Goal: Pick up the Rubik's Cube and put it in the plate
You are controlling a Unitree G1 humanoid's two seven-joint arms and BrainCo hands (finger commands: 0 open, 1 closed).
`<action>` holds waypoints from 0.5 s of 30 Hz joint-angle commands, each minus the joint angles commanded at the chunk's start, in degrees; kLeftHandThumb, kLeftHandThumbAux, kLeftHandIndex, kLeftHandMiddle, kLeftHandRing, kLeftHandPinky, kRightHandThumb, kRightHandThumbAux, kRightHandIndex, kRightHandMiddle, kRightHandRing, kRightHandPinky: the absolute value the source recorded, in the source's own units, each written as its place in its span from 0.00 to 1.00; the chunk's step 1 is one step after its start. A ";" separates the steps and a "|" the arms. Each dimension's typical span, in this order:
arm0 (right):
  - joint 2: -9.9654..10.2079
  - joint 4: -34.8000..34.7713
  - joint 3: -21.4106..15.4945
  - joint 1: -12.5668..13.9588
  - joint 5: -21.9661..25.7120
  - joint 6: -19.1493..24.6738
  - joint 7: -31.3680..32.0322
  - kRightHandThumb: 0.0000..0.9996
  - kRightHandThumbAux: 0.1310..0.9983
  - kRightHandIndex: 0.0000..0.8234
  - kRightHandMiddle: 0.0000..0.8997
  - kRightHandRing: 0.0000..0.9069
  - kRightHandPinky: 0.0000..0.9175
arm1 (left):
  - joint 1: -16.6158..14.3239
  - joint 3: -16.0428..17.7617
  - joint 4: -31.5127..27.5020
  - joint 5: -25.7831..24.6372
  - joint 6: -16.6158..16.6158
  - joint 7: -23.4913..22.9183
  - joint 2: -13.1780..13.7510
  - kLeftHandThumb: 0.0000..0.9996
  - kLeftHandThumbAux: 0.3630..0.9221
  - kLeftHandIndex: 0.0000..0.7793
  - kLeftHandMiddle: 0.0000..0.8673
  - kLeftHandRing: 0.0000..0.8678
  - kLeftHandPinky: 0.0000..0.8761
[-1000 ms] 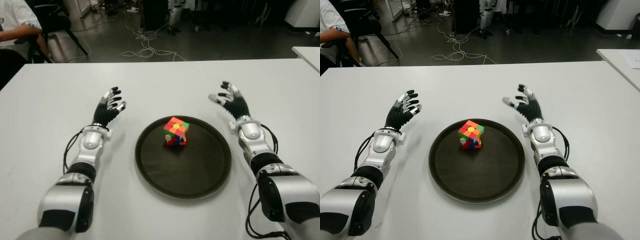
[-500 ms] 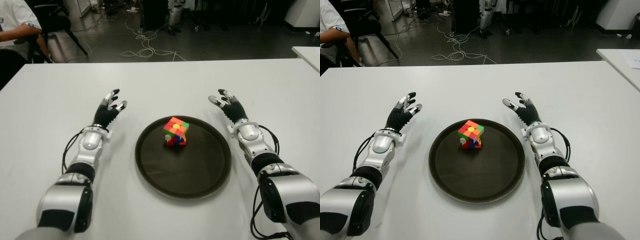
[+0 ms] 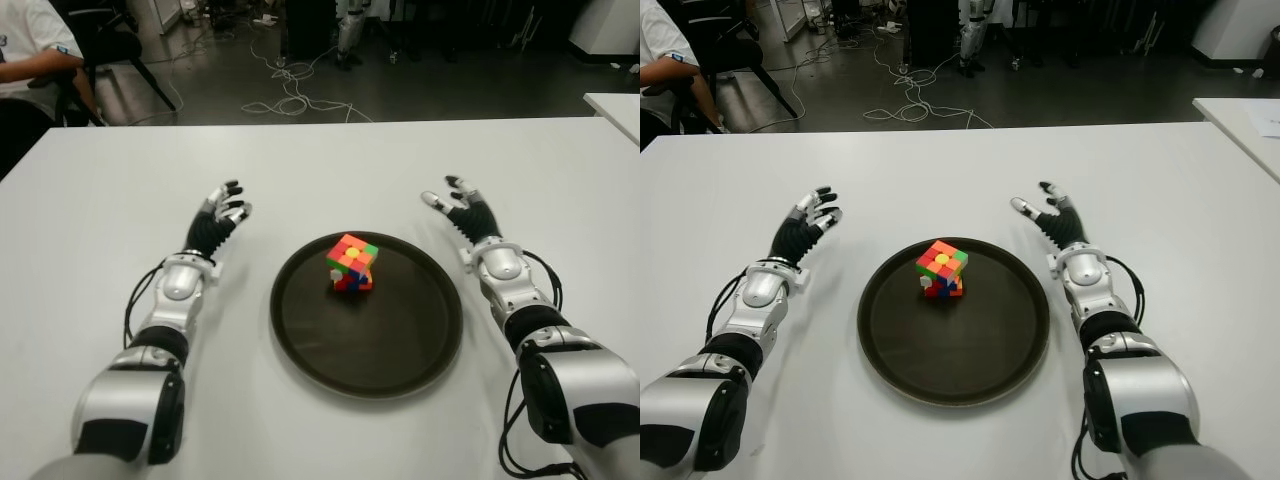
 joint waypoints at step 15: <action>0.02 0.25 0.23 -0.43 -1.09 -0.33 -2.81 0.66 0.67 0.49 0.40 0.42 0.42 | -0.28 1.76 0.45 -1.76 -0.67 -0.68 -0.76 0.14 0.47 0.34 0.36 0.38 0.43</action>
